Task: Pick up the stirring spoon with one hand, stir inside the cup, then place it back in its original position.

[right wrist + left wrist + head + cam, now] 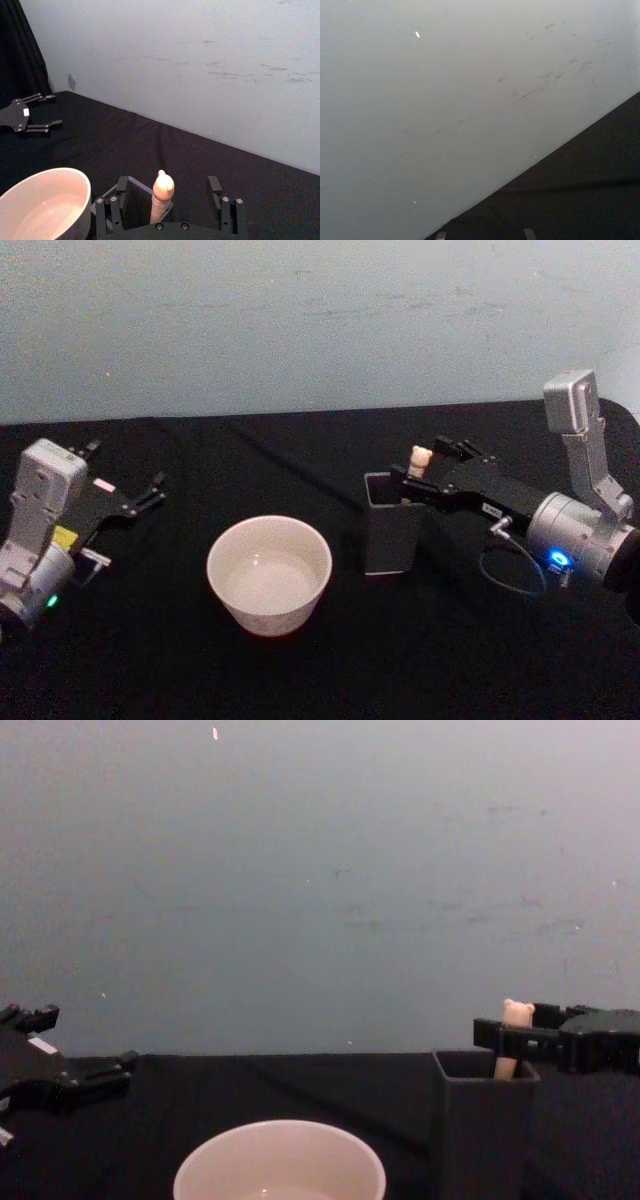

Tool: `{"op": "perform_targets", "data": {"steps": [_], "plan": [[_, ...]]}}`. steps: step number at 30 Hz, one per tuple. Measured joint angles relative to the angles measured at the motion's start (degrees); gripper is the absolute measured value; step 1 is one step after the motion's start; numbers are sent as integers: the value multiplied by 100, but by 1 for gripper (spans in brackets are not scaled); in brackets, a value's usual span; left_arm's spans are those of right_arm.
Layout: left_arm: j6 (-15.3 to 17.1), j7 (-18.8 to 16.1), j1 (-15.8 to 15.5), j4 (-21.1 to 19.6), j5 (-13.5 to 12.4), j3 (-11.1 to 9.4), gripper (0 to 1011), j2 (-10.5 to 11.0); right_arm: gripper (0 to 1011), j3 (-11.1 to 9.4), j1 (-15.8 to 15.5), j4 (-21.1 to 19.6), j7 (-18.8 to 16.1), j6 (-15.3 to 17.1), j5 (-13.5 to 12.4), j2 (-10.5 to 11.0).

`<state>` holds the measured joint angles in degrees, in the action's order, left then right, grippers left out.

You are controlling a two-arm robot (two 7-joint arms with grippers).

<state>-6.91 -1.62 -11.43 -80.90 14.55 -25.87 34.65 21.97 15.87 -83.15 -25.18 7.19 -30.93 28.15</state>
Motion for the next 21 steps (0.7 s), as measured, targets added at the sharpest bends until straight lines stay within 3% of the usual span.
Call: {"op": "perform_targets", "data": {"steps": [10,11,21], "plan": [[0,0,0,0,0,0,1002,0,786,0,-4,-5,4,0,-4,3],[0,0,0,0,0,0,1002,0,719,0,-4,-5,4,0,-4,3],[0,0,0,0,-1,0,1001,0,416,0,-5,-7,5,-1,-10,4]]}}
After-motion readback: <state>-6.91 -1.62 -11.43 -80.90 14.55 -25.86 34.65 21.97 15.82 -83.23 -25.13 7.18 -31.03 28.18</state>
